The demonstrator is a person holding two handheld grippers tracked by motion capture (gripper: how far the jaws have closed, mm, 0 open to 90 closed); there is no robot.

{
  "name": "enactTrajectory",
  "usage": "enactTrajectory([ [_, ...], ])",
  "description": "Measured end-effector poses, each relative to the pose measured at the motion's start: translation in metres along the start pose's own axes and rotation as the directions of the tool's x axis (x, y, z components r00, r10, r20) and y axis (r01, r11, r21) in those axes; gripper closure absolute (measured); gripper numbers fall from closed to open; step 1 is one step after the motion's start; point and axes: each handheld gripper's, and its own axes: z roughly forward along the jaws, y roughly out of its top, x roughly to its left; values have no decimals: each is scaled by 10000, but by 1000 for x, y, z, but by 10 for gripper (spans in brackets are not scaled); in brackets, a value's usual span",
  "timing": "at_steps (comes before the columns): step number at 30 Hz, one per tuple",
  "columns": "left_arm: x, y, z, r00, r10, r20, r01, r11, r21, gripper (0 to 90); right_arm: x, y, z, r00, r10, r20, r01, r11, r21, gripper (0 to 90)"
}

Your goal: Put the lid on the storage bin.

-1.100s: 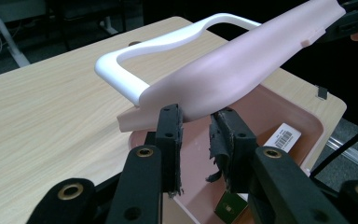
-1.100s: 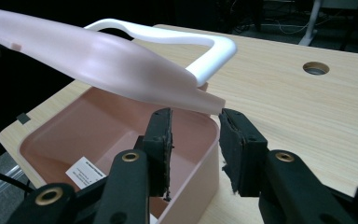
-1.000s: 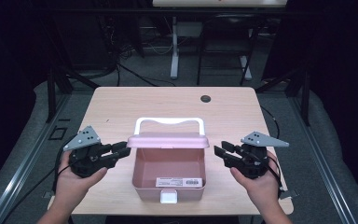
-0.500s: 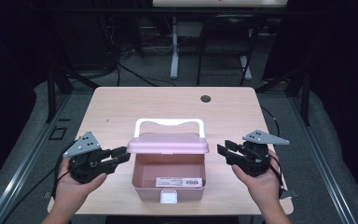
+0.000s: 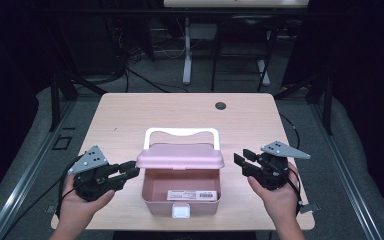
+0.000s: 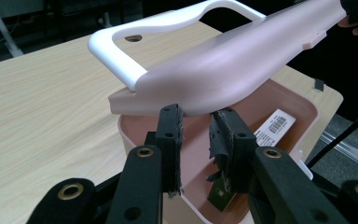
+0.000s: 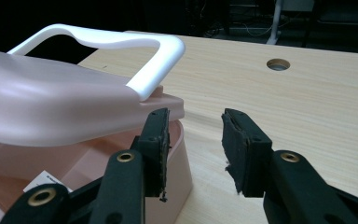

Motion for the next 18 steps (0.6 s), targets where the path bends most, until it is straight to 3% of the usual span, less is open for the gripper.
enactTrajectory([
  [18, -7, -21, 1, 9999, -138, -34, 138, 9999, -49, 725, -3, -9, 1, 9986, 455, -254, -457, 9989, -96, 607],
])
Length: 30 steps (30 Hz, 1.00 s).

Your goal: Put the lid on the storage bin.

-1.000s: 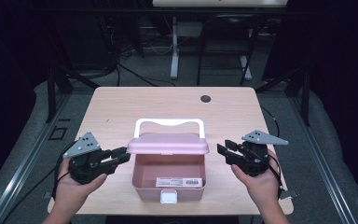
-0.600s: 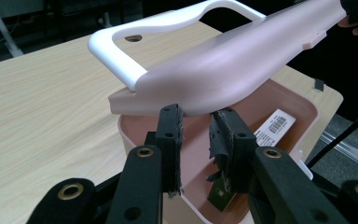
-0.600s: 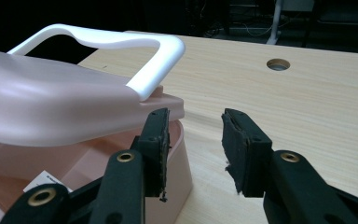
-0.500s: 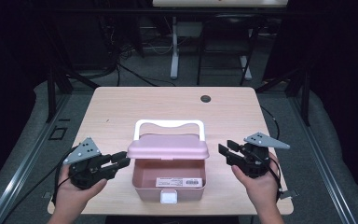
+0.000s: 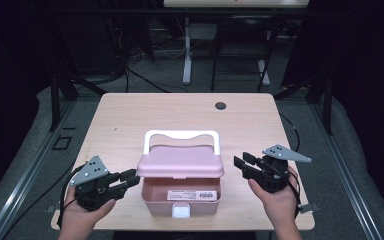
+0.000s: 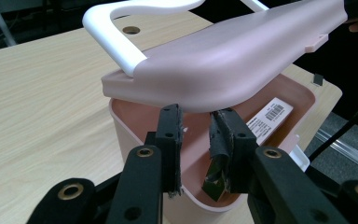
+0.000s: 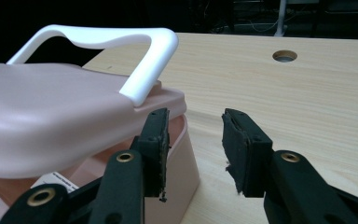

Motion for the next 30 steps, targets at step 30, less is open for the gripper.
enactTrajectory([
  [30, -4, -27, 9, 9997, -62, 217, 56, 9996, 269, 733, -1, -2, 2, 9998, 167, -56, -168, 9998, -123, 607],
])
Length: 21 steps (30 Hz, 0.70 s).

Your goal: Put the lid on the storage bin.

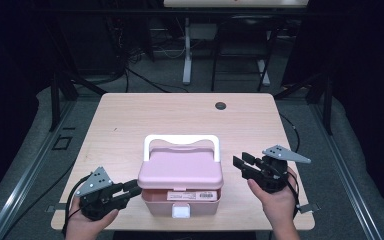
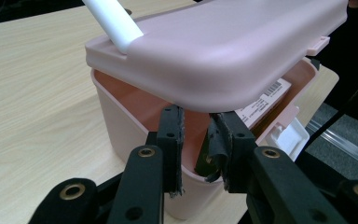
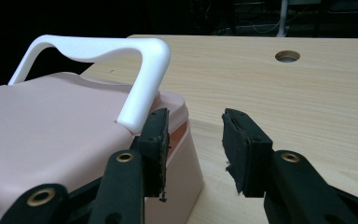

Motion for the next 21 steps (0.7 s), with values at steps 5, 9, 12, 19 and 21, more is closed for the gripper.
enactTrajectory([
  [5, 0, -2, 1, 10000, -31, 8, 31, 10000, -54, 733, 0, 0, -1, 10000, 51, -25, -51, 10000, -25, 607],
  [9, -1, -4, 1, 10000, -26, -24, 26, 10000, 11, 732, -1, -1, 0, 10000, 79, -30, -79, 10000, 5, 607],
  [12, -1, -6, 2, 10000, -36, -38, 36, 10000, -30, 733, -1, -1, 0, 10000, 86, -26, -86, 10000, 4, 607],
  [19, -1, -12, 2, 10000, -78, 29, 78, 10000, 2, 733, -1, -1, 0, 9999, 102, -23, -102, 9999, -1, 607],
  [21, -1, -13, 2, 10000, -60, 53, 60, 10000, 57, 733, -1, -1, 0, 9999, 105, -23, -105, 9999, -14, 607],
])
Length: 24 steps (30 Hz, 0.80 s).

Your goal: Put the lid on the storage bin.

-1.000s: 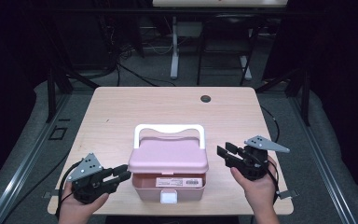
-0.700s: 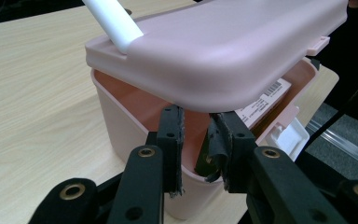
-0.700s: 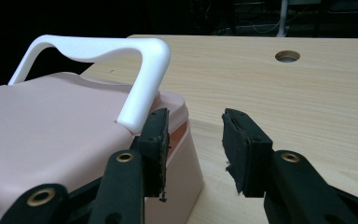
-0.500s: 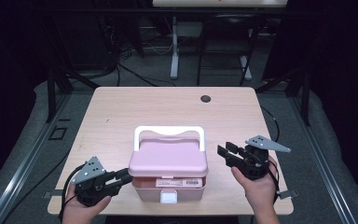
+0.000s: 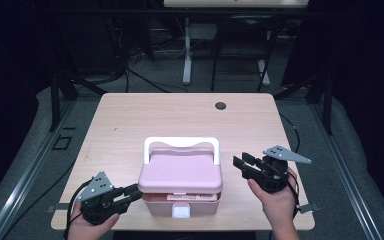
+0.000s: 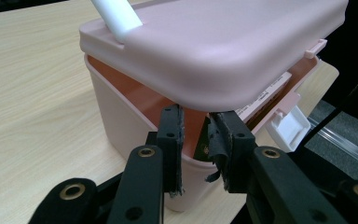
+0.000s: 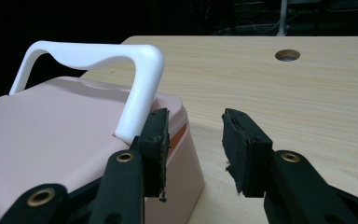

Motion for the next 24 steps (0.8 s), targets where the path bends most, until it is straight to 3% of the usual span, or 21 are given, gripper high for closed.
enactTrajectory([
  [24, 0, -13, 0, 9995, -322, 77, 322, 9995, 64, 733, 0, -4, 2, 10000, 70, -16, -70, 9999, 108, 607],
])
